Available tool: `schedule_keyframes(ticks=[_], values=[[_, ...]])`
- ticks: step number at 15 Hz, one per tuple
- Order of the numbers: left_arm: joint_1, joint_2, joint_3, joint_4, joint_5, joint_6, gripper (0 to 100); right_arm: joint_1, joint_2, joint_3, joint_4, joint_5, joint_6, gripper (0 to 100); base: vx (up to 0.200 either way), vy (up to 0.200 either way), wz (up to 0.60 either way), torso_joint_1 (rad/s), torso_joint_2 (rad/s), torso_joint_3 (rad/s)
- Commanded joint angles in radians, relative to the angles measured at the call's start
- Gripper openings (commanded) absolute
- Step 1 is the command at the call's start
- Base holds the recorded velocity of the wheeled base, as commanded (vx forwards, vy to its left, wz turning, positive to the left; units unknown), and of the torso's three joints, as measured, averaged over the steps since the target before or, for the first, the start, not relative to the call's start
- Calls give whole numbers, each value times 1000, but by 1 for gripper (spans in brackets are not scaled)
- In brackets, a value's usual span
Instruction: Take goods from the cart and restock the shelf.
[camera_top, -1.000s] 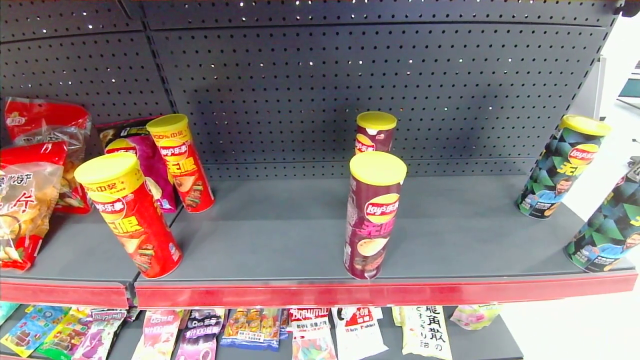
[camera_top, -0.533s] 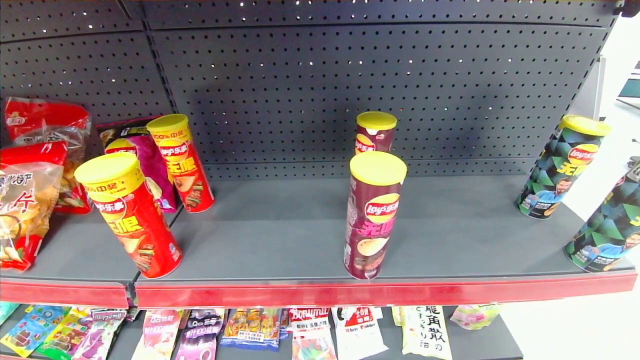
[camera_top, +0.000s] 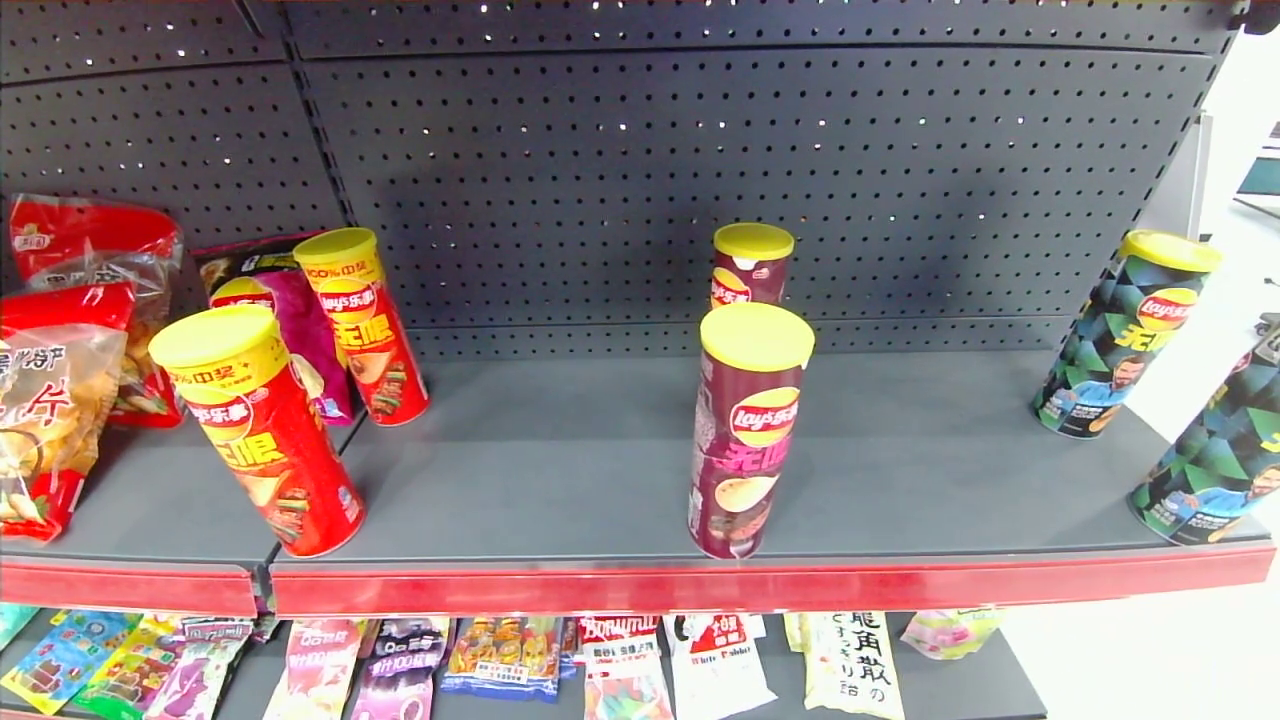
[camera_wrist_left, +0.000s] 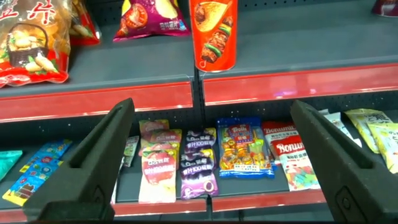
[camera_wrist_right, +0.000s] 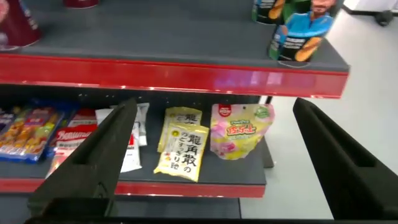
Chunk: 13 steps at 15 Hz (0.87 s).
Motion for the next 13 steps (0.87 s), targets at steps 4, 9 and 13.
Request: schedule_keyframes(ticks=[4,9,13], values=[[0,0,0,-2,10,3,100,51,-113,5,53,-24,40,100,0,0,0,0,0,0],[0,0,2,-2,39,-4,100,53,-113,5,54,-30,70,100,0,0,0,0,0,0],[0,0,2,-2,42,-4,100,51,-113,5,54,-69,77,100,0,0,0,0,0,0]])
